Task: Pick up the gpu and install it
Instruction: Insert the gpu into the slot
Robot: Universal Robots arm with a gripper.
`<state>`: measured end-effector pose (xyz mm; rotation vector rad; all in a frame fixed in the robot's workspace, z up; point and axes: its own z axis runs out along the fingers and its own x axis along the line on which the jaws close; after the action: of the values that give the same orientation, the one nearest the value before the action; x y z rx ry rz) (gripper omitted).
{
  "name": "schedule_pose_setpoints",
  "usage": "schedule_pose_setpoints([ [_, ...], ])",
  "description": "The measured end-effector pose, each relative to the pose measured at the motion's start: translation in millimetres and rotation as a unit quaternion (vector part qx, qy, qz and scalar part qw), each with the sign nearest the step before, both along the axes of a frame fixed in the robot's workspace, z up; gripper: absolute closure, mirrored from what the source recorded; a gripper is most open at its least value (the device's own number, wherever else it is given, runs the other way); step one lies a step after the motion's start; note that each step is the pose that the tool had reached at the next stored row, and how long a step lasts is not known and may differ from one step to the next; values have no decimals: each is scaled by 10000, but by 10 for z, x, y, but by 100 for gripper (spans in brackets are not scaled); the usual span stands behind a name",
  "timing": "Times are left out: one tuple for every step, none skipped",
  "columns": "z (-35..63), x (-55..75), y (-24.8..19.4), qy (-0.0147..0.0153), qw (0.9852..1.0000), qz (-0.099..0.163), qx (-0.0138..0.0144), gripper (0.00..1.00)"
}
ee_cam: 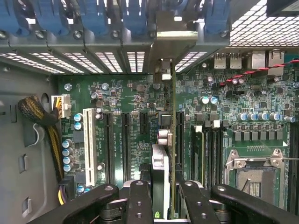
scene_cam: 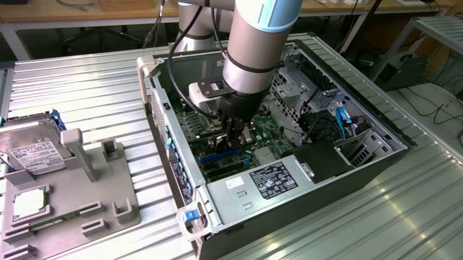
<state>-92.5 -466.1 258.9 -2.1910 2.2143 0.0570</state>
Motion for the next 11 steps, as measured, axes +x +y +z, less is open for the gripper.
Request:
schedule_pose_setpoints([
  [0, -2, 0, 2, 10000, 0, -1, 72],
  [0, -5, 0, 3, 10000, -1, -1, 72],
  [-2, -10, 0, 4, 10000, -1, -1, 72],
  [-3, -16, 0, 7, 10000, -1, 0, 72],
  [-4, -18, 0, 15, 10000, 0, -1, 72],
  [-6, -18, 0, 25, 10000, 0, -1, 72],
  [-10, -19, 0, 36, 10000, 0, 0, 72],
  [-14, -19, 0, 44, 10000, 0, 0, 72],
  [-18, -19, 0, 50, 10000, -1, 0, 72],
  [-24, -19, 0, 54, 10000, -1, -1, 72],
  [-30, -18, 0, 58, 10000, 0, 0, 72],
])
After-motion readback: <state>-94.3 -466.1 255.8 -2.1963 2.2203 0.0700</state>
